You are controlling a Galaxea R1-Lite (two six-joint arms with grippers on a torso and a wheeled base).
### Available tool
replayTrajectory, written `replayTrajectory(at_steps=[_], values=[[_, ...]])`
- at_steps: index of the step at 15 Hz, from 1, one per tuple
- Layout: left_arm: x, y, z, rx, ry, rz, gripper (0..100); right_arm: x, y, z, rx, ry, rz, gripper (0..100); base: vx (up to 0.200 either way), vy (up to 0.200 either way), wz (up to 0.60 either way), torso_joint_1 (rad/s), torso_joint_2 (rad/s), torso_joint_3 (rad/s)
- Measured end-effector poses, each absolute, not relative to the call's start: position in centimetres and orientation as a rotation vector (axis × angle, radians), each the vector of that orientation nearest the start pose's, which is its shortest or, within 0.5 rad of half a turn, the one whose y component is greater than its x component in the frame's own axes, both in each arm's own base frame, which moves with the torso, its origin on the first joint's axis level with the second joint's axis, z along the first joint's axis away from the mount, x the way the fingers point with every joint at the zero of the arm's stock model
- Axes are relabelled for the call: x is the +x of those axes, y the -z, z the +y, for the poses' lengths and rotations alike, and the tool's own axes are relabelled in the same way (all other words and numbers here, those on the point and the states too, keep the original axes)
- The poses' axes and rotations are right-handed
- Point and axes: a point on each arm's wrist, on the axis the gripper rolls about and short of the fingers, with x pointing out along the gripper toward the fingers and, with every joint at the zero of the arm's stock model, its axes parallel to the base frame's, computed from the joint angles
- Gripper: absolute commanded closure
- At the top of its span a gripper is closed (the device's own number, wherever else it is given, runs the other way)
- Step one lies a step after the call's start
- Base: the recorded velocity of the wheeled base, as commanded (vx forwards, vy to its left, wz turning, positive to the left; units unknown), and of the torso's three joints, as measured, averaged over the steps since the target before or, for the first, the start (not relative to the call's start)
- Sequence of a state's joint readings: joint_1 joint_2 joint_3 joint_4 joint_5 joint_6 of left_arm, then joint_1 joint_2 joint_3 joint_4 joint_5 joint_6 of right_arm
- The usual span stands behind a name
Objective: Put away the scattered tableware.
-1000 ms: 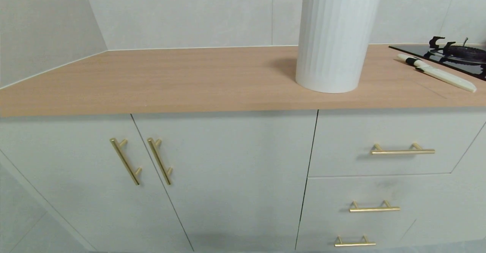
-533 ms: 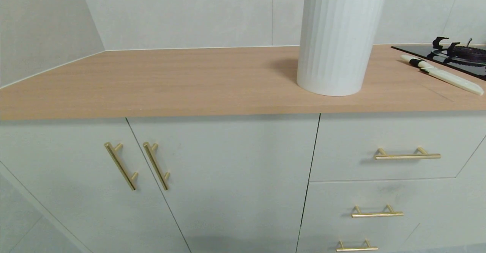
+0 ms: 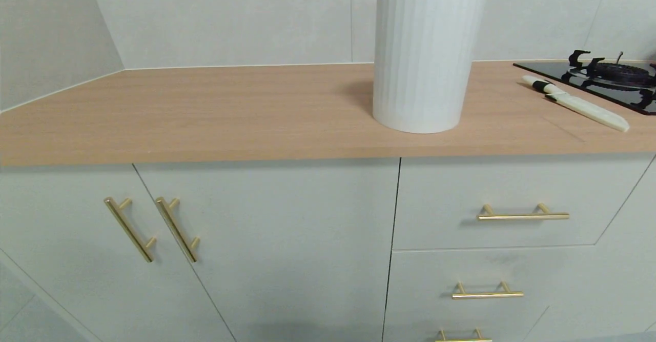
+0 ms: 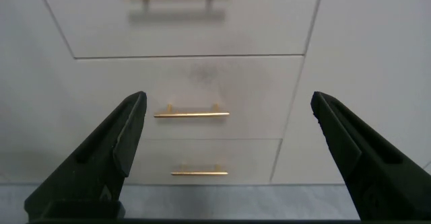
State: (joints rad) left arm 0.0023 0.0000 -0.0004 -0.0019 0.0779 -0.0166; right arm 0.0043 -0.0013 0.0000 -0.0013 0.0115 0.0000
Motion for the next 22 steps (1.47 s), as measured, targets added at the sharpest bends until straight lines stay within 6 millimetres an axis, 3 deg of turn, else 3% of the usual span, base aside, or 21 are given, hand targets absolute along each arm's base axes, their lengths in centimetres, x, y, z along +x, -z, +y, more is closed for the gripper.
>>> replayTrajectory(at_steps=[5, 22], values=[[-2.29, -7.58, 0.17, -0.017, -0.081, -0.003, 0, -2.29, -7.56, 0.02, 0.0, -0.016, -0.003, 0, 0.0, -0.2, 0.0, 0.003, 0.0, 0.004], [-2.29, -7.58, 0.17, -0.016, -0.081, -0.003, 0, -2.29, -7.56, 0.01, 0.0, -0.015, -0.003, 0, 0.0, 0.0, 0.0, 0.0, 0.0, -0.003]])
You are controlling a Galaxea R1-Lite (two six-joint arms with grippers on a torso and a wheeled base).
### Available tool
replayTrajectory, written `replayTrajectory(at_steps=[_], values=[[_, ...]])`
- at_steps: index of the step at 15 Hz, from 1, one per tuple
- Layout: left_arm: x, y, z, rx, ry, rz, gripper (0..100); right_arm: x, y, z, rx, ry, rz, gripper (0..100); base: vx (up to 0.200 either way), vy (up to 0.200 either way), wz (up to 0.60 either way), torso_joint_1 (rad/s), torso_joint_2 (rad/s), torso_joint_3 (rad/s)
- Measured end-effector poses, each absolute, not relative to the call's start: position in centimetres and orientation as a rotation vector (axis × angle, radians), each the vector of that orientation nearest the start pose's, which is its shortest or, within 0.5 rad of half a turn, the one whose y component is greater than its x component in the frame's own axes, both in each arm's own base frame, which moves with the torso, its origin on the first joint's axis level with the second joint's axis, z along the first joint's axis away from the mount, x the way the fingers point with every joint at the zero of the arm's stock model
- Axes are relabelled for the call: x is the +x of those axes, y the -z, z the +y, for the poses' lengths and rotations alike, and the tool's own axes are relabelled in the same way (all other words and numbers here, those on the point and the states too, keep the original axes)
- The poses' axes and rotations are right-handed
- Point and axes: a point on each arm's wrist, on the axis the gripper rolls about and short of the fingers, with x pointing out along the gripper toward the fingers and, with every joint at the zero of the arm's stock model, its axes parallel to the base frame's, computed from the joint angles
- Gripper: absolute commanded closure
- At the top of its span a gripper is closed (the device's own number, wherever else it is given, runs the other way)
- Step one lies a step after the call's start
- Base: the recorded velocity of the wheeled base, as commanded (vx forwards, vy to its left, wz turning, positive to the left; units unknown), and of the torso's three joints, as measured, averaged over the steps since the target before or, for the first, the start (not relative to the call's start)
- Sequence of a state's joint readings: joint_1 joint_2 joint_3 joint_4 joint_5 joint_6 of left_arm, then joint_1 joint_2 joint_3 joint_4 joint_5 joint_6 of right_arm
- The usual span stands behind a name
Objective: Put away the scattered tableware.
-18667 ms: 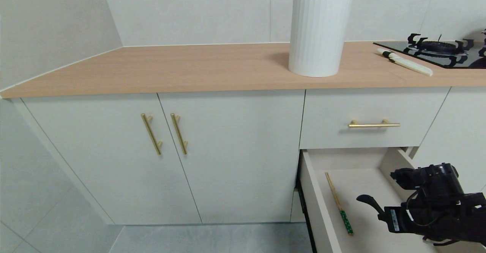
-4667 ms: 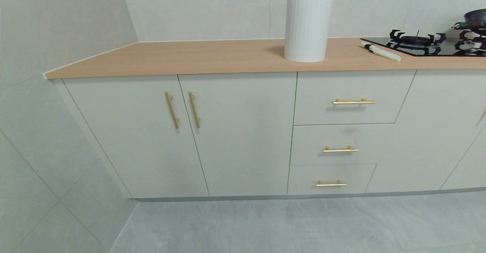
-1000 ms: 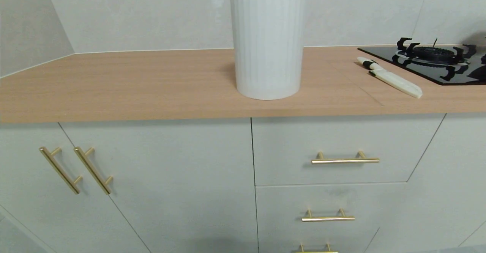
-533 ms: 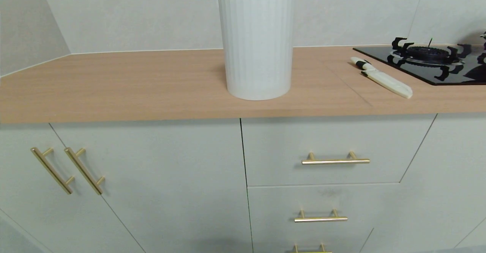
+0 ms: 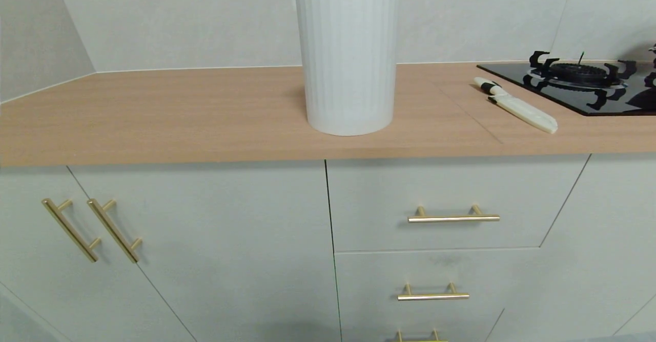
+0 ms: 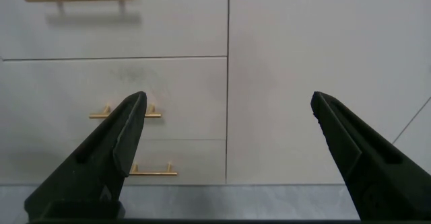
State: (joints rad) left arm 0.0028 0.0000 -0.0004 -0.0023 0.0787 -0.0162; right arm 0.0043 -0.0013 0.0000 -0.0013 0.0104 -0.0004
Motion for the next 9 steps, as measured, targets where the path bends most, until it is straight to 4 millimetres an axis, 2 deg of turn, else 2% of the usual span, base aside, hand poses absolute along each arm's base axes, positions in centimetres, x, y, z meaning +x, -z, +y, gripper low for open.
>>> replayTrajectory(at_steps=[4, 9], values=[[-2.29, -7.57, 0.17, -0.017, -0.081, -0.002, 0, -2.29, -7.56, 0.02, 0.0, -0.014, -0.003, 0, 0.0, 0.0, 0.0, 0.027, -0.24, -0.3], [-2.29, -7.59, 0.17, -0.017, -0.081, -0.004, 0, -2.29, -7.56, 0.01, 0.0, -0.015, -0.003, 0, 0.0, 0.0, 0.0, 0.096, -0.51, -0.346]])
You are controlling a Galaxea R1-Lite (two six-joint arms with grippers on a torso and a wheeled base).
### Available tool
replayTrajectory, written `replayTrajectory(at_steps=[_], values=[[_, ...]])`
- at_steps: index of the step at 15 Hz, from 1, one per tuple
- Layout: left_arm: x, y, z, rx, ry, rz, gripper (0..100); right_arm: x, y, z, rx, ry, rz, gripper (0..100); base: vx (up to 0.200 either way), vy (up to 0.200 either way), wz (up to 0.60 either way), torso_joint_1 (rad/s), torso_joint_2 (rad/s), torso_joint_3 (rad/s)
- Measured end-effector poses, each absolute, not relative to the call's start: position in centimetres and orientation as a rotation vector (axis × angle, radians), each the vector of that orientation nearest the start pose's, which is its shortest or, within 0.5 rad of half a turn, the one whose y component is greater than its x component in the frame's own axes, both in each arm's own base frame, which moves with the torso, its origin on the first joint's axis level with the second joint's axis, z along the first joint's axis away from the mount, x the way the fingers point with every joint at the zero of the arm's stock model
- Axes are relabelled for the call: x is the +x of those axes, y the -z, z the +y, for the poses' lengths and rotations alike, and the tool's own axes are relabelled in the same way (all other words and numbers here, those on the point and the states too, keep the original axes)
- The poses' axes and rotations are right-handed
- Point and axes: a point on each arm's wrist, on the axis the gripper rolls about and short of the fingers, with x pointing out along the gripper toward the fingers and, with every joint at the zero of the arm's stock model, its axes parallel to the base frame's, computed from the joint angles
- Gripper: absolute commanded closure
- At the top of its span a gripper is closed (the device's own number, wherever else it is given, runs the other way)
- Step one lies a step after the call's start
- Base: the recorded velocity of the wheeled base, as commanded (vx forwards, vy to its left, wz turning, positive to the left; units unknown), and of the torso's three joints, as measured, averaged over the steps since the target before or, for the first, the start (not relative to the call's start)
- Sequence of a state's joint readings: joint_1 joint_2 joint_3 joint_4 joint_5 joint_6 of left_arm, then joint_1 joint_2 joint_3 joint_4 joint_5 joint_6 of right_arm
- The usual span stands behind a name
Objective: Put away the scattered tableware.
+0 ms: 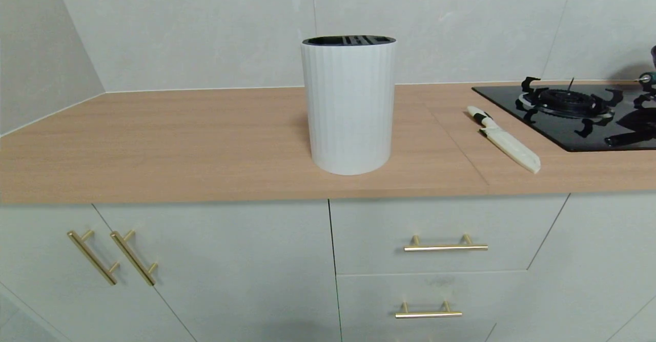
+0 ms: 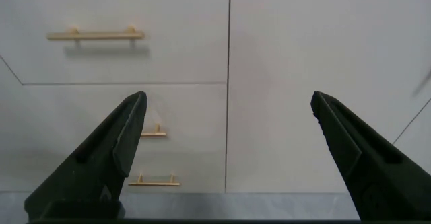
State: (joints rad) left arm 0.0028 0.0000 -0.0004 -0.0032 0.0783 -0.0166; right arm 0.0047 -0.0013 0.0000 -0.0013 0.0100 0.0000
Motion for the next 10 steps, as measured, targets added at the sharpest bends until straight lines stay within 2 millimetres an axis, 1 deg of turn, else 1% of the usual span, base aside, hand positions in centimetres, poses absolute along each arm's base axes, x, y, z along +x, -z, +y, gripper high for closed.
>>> replayTrajectory(at_steps=[4, 10], values=[[-2.29, -7.59, 0.17, -0.018, -0.081, -0.004, 0, -2.29, -7.56, 0.01, 0.0, -0.015, -0.003, 0, 0.0, 0.0, 0.0, 0.141, -0.46, -0.32], [-2.29, -7.58, 0.17, -0.018, -0.082, -0.004, 0, -2.29, -7.56, 0.01, 0.0, -0.014, -0.003, 0, 0.0, 0.0, 0.0, 0.177, -0.48, -0.308]])
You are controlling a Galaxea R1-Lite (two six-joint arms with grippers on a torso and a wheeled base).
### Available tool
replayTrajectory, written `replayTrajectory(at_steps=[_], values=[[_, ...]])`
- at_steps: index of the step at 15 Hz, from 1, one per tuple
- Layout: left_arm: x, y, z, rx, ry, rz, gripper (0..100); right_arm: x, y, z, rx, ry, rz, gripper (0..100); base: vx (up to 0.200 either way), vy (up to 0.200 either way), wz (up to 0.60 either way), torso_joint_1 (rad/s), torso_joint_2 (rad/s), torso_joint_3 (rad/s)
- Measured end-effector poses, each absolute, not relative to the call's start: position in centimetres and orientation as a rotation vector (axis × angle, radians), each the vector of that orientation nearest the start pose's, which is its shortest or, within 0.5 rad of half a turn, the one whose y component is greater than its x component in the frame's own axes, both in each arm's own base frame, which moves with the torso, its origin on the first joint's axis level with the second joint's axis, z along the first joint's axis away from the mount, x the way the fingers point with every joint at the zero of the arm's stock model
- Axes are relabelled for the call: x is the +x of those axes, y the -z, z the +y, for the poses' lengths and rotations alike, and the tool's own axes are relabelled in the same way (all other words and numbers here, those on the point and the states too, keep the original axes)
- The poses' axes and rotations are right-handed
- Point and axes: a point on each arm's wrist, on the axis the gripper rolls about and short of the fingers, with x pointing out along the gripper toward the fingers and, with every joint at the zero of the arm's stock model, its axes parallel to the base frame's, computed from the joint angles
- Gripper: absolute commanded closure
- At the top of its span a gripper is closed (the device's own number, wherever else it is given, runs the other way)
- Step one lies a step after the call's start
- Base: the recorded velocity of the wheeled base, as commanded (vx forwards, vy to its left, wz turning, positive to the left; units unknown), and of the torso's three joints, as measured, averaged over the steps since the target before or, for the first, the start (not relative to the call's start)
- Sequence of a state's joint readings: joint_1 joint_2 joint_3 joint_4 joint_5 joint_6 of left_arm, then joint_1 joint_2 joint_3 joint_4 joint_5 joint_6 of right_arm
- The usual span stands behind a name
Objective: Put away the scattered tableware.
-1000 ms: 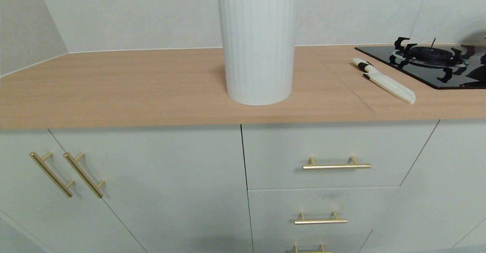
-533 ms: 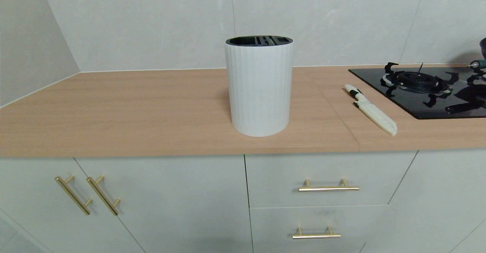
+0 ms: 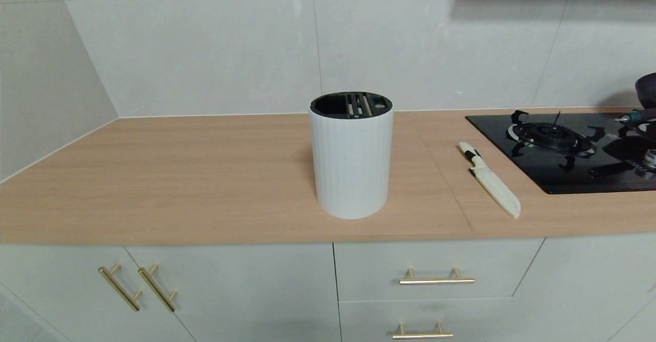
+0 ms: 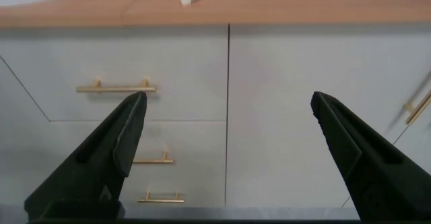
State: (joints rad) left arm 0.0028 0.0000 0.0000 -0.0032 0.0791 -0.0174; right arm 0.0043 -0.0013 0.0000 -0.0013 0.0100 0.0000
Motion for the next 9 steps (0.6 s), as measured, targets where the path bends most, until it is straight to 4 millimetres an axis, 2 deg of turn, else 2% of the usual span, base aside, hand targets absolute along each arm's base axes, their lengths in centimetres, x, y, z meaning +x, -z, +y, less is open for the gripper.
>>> replayTrajectory(at_steps=[9], values=[[-2.29, -7.58, 0.17, -0.018, -0.081, -0.003, 0, -2.29, -7.56, 0.01, 0.0, -0.015, -0.003, 0, 0.0, 0.0, 0.0, 0.222, -0.53, -0.312]])
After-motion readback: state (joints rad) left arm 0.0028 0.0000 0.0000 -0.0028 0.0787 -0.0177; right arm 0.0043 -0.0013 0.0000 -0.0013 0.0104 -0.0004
